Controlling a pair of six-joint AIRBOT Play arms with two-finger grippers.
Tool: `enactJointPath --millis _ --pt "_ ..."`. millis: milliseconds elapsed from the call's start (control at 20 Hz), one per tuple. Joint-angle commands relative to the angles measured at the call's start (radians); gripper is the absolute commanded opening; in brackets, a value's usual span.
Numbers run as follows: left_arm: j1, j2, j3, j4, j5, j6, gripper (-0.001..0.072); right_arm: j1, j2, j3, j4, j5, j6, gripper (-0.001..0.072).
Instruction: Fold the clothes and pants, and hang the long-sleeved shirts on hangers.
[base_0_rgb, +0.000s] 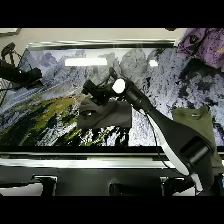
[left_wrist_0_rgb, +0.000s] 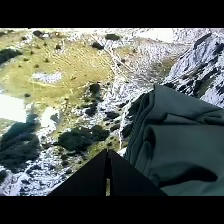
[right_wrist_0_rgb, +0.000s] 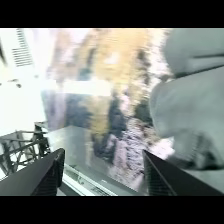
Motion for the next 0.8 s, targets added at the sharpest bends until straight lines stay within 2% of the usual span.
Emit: enactJointPath --millis 0,100,200,300,450,500,550,750 --pt "0.0 -0.001 -0.019 0.0 0.005 -0.002 0.0019 -0.024 0.051 0.002 0.029 -0.043 -0.097 0.0562" --pt "0.0 -0.002 -0.02 0.0 0.008 -0.001 0.0018 -0.086 0.094 0.002 -0.002 0.014 -0.098 0.0562" --pt "0.0 -0.002 -0.02 0.0 0.008 -0.001 0.0019 -0.192 0.14 0.002 -0.015 0.126 -0.15 0.0562" --pt "0.002 -0.001 -0.02 0.0 0.008 -0.001 0.0019 -0.329 0.186 0.002 -0.055 0.283 -0.225 0.0561" --pt "0.003 -0.001 -0.02 0.001 0.009 -0.001 0.0018 -0.528 0.214 -0.003 -0.231 0.531 -0.306 0.0562" --pt "0.003 -0.001 -0.019 0.001 0.01 -0.001 0.0019 -0.576 0.214 -0.019 -0.245 0.569 -0.359 0.0563" --pt "0.003 -0.001 -0.019 0.002 0.014 -0.001 0.0019 -0.62 0.214 -0.056 -0.222 0.579 -0.406 0.0598" --pt "0.003 -0.001 -0.019 0.001 0.024 0.0 0.0019 -0.7 0.188 -0.32 -0.032 0.529 -0.623 0.061"
